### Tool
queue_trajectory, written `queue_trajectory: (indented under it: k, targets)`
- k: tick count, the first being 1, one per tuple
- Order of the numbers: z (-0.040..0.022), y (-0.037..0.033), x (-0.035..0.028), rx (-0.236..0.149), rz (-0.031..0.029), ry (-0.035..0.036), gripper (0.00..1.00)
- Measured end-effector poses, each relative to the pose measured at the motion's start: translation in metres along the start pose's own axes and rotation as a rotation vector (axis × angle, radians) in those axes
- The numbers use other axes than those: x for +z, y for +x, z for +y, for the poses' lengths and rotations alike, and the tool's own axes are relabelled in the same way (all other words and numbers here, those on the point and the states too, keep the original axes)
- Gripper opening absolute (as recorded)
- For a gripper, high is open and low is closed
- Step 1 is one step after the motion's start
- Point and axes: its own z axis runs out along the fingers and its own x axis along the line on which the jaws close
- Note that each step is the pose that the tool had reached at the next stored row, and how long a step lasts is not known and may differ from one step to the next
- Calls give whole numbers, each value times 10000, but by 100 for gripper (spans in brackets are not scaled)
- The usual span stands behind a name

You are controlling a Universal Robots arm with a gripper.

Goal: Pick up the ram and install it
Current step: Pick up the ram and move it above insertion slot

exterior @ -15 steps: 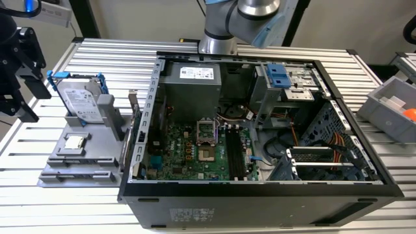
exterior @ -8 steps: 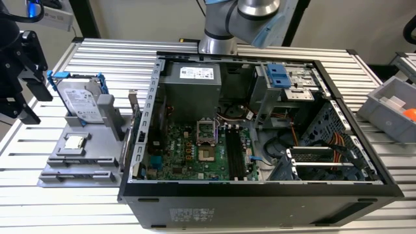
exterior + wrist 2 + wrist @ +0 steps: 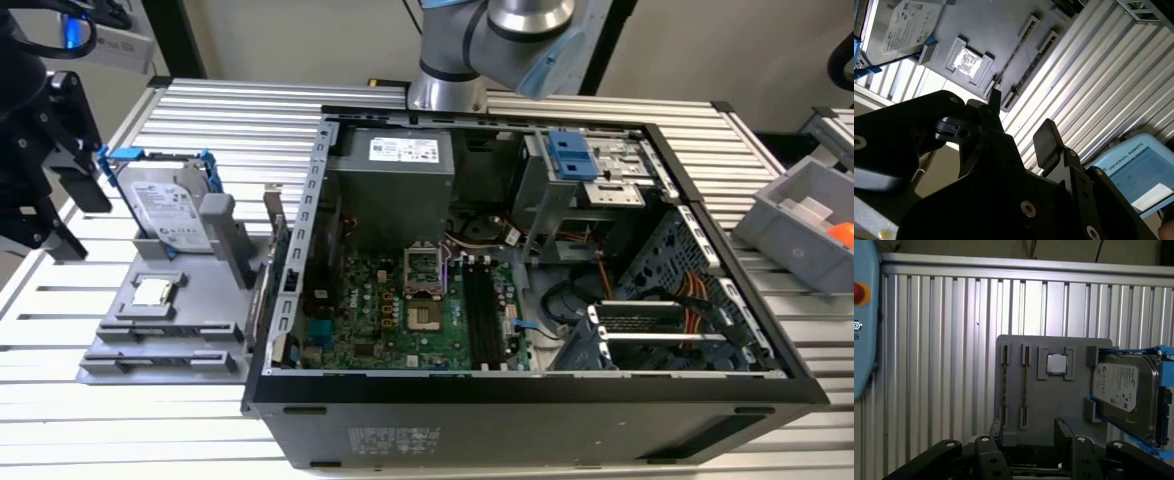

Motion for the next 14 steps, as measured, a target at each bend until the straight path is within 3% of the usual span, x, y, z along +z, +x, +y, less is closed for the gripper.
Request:
queue_trajectory:
  k: [14]
  targets:
    - [-12, 2, 88, 183, -3, 7, 100]
